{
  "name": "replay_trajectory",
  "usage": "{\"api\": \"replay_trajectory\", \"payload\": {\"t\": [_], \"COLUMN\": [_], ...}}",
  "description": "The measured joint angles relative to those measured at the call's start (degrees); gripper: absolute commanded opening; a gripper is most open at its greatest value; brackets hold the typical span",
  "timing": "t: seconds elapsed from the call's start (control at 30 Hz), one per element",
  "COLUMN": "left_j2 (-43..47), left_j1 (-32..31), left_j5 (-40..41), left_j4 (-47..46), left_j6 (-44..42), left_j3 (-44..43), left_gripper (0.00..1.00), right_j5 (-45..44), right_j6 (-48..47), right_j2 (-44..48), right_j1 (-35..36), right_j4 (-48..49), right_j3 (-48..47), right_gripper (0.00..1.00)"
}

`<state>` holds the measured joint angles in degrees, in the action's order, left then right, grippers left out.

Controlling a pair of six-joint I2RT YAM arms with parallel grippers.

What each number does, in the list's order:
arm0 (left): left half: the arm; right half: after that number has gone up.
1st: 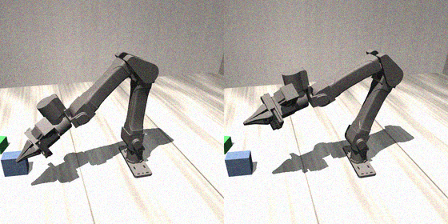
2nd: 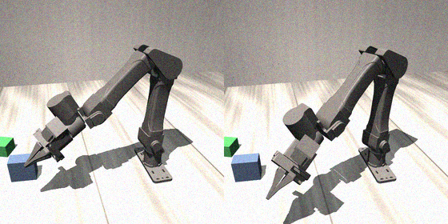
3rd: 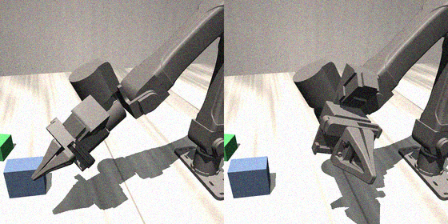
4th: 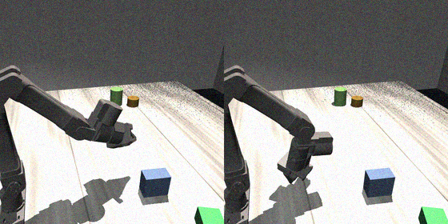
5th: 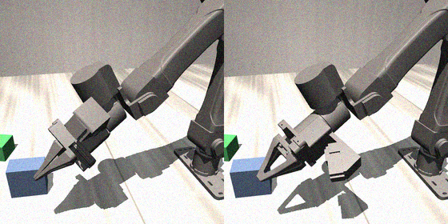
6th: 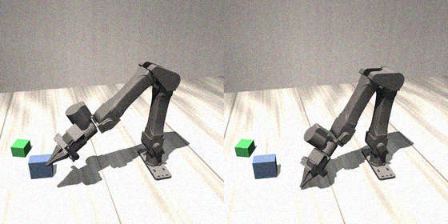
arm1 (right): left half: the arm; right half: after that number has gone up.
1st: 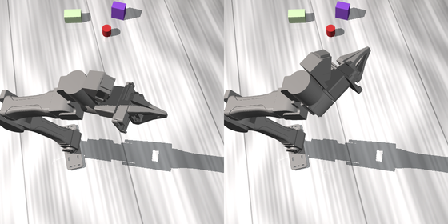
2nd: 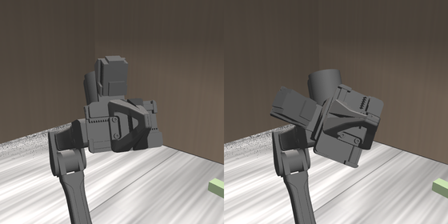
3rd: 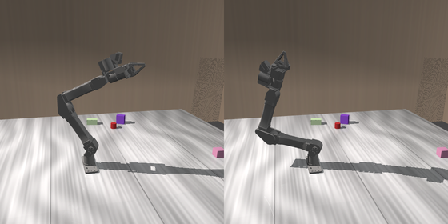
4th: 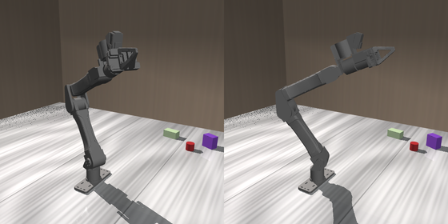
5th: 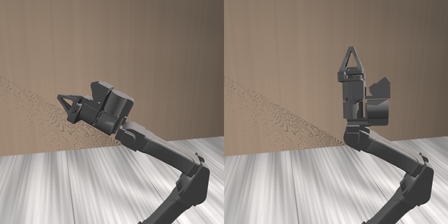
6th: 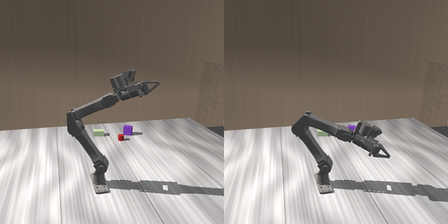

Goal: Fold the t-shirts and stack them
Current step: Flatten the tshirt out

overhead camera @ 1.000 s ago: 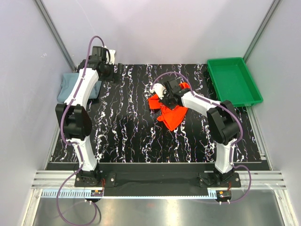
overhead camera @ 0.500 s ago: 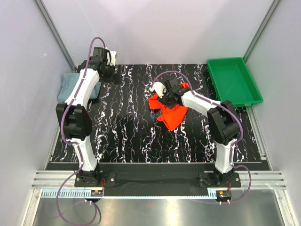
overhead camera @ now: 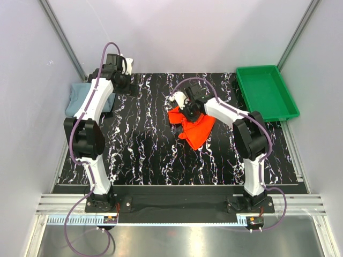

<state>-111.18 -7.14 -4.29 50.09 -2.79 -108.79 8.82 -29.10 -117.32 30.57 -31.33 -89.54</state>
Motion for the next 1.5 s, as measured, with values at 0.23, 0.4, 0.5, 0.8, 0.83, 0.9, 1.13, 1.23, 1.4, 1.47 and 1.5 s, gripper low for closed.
{"api": "replay_trajectory", "payload": {"t": [0.23, 0.4, 0.5, 0.8, 0.83, 0.9, 1.13, 1.23, 1.4, 1.47, 1.5], "left_j2": [0.2, 0.2, 0.2, 0.2, 0.2, 0.2, 0.2, 0.2, 0.2, 0.2, 0.2], "left_j1": [-0.2, -0.4, -0.3, 1.7, 1.9, 2.3, 2.7, 2.7, 2.6, 2.5, 2.3], "left_j5": [-0.1, -0.1, 0.0, 0.1, 0.3, 0.5, 0.4, 0.2, -0.1, -0.2, -0.3], "left_j4": [-0.1, 0.4, 0.4, 0.3, 0.2, 0.0, 0.0, 0.0, 0.0, 0.0, 0.0], "left_j6": [0.0, 0.0, 0.1, 0.5, 0.5, 0.5, 0.9, 0.9, 0.9, 0.9, 0.9], "left_j3": [1.3, 2.1, 2.0, 0.5, 0.4, 0.1, -0.2, -0.2, -0.2, -0.2, -0.2], "left_gripper": [0.99, 0.99, 0.99, 0.99, 0.99, 0.99, 0.99, 0.99, 0.99, 0.99, 0.99], "right_j5": [0.9, 1.4, 2.6, 8.7, 9.8, 11.4, 10.9, 9.7, 5.4, 3.7, 3.0], "right_j6": [0.4, 0.9, 1.8, 5.7, 6.3, 6.6, 6.0, 6.3, 6.9, 7.0, 7.1], "right_j2": [0.4, 1.4, 1.6, -0.6, -0.1, 1.5, 19.3, 24.0, 27.1, 28.4, 29.0], "right_j1": [-0.9, -1.0, -1.0, -0.7, -0.7, -0.5, -2.4, -6.5, -14.6, -16.0, -16.4], "right_j4": [-3.3, -5.0, -6.2, -10.4, -10.1, -10.1, -4.7, -3.9, -3.4, -2.9, -2.5], "right_j3": [-12.2, -23.9, -31.6, -58.6, -59.2, -58.0, -22.0, -9.1, 2.8, 6.1, 7.8], "right_gripper": [0.0, 0.0, 0.0, 0.0, 0.0, 0.0, 0.0, 0.0, 0.0, 0.0, 0.0]}}
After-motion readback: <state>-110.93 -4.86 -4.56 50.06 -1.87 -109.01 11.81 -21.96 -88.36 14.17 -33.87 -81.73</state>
